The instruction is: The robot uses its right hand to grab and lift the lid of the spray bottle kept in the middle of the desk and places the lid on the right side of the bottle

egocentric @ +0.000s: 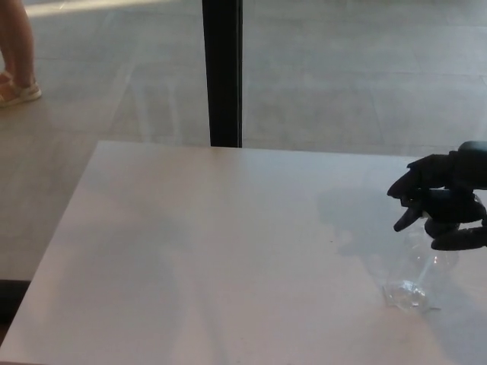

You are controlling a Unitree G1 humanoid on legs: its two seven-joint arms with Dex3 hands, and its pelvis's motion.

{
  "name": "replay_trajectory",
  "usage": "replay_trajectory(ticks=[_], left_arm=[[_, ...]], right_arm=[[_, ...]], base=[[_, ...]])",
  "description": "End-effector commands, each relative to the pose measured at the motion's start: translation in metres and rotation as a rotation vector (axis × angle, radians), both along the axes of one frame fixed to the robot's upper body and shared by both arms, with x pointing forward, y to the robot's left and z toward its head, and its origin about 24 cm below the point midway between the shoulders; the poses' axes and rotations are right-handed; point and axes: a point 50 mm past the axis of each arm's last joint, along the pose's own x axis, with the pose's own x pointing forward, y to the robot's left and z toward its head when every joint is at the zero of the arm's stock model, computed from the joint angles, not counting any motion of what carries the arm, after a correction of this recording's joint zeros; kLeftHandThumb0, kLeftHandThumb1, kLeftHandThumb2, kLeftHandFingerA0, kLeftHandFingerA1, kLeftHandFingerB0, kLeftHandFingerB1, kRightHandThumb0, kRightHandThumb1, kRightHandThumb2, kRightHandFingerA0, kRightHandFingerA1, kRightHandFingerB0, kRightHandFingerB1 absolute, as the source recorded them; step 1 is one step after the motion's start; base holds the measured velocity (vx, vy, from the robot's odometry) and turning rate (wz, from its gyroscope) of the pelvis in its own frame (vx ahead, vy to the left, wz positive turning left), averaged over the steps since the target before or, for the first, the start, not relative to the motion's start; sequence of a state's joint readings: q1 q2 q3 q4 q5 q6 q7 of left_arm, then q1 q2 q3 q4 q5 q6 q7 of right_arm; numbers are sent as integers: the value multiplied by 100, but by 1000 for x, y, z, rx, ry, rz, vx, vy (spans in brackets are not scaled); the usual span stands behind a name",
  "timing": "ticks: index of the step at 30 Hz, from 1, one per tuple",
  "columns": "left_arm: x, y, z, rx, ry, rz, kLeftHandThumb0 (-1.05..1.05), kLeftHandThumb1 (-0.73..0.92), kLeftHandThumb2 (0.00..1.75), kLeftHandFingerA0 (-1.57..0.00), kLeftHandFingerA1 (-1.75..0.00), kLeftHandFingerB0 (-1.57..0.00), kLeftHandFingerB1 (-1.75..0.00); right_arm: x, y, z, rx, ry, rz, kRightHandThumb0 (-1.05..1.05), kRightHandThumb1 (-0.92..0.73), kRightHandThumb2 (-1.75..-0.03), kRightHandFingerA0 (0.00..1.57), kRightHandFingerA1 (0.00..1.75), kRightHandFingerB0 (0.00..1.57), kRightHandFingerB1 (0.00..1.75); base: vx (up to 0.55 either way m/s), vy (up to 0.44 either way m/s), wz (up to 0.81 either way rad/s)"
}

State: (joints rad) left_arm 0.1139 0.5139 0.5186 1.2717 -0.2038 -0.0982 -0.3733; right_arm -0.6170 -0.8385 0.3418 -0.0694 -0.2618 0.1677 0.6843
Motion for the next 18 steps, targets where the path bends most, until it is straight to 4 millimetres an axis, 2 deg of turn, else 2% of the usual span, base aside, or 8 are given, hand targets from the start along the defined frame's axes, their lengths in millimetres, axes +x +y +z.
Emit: replay_trajectory(ticks=[1,3,4,5,10,12,13,18], left_arm=[[-3,8,7,32,-14,4,-87,92,68,-55,-49,-39,-38],[-6,6,6,28,-10,7,-89,91,68,-55,-50,-40,-39],[-6,6,6,24,-15,11,-85,71,113,-48,-60,-31,-51],[-6,6,6,23,-14,16,-89,90,67,-57,-51,-41,-40],[-8,4,3,12,-2,20,-91,91,67,-56,-50,-39,-39],[-9,4,3,10,-3,11,-96,76,114,-50,-59,-34,-51],[-9,4,3,12,-6,7,-91,91,68,-56,-53,-38,-40],[-11,3,2,14,7,7,-92,90,67,-55,-50,-39,-39]], right_arm=[[-5,6,-10,-50,-278,38,-44,-74,-63,92,131,55,39],[-6,8,-12,-43,-301,46,-40,-76,-62,95,143,57,41],[-7,9,-13,-45,-348,56,-36,-77,-62,94,159,62,43],[-7,10,-13,-44,-378,63,-26,-71,-65,92,175,75,50],[-9,11,-19,-66,-509,101,-21,-61,-83,95,166,96,78],[-10,10,-21,-75,-521,107,-21,-62,-84,97,166,97,81],[-11,10,-24,-81,-532,119,-22,-61,-89,97,168,95,92],[-13,7,-33,-106,-566,140,-30,-65,-67,93,164,98,77]], base=[[0,0,0],[0,0,0],[0,0,0],[0,0,0],[0,0,0],[0,0,0],[0,0,0],[0,0,0]])
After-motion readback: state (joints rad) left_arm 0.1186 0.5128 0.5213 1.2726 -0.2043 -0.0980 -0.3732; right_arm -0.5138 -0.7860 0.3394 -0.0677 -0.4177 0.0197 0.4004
